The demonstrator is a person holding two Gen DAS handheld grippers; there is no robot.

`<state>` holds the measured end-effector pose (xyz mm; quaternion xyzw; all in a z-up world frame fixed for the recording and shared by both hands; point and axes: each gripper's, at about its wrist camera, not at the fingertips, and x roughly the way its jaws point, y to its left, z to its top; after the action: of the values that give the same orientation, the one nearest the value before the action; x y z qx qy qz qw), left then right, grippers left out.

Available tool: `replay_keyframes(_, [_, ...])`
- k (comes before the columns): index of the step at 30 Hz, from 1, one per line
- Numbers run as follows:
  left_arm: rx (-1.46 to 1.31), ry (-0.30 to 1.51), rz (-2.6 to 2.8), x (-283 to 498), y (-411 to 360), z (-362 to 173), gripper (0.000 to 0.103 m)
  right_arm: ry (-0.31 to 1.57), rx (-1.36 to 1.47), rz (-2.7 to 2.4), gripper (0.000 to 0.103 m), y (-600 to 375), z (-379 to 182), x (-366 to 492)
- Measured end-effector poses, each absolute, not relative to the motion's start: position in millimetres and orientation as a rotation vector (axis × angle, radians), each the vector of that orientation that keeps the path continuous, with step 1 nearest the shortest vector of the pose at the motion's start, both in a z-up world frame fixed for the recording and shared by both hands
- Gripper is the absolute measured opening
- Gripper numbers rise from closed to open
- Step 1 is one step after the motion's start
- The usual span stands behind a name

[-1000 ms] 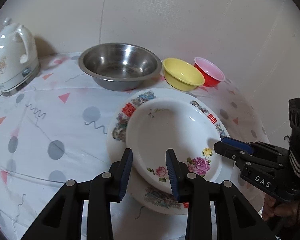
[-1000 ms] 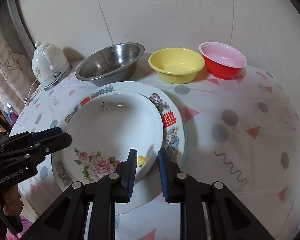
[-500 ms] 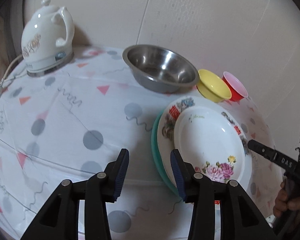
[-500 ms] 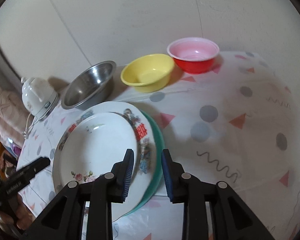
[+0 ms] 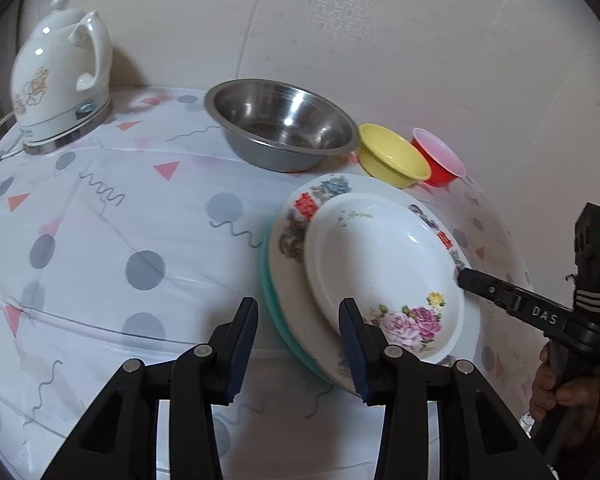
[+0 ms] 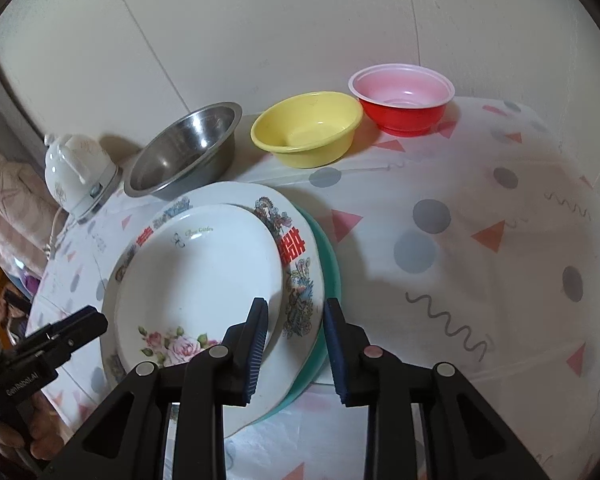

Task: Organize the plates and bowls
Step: 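Move the right gripper up and over toward the steel bowl, then grasp the rim of the steel bowl with the right gripper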

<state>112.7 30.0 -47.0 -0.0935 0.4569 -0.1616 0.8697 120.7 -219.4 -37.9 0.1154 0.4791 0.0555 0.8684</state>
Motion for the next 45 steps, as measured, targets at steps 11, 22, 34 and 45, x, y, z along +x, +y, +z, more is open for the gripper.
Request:
replay_keyframes(11, [-0.17, 0.952, -0.374, 108, 22, -46, 0.042, 1.012, 0.251, 0.125, 0.029, -220, -38, 118])
replay_keyframes(22, [-0.204, 0.96, -0.336, 107, 33, -49, 0.042, 1.019, 0.27, 0.114, 0.029, -226, -34, 120])
replay_keyframes(34, [-0.216, 0.961, -0.205, 115, 63, -43, 0.044, 0.975, 0.284, 0.162, 0.031, -218, -16, 130])
replay_keyframes(45, [-0.277, 0.992, -0.148, 144, 83, -41, 0.045, 0.977, 0.352, 0.308, 0.032, -189, -7, 168])
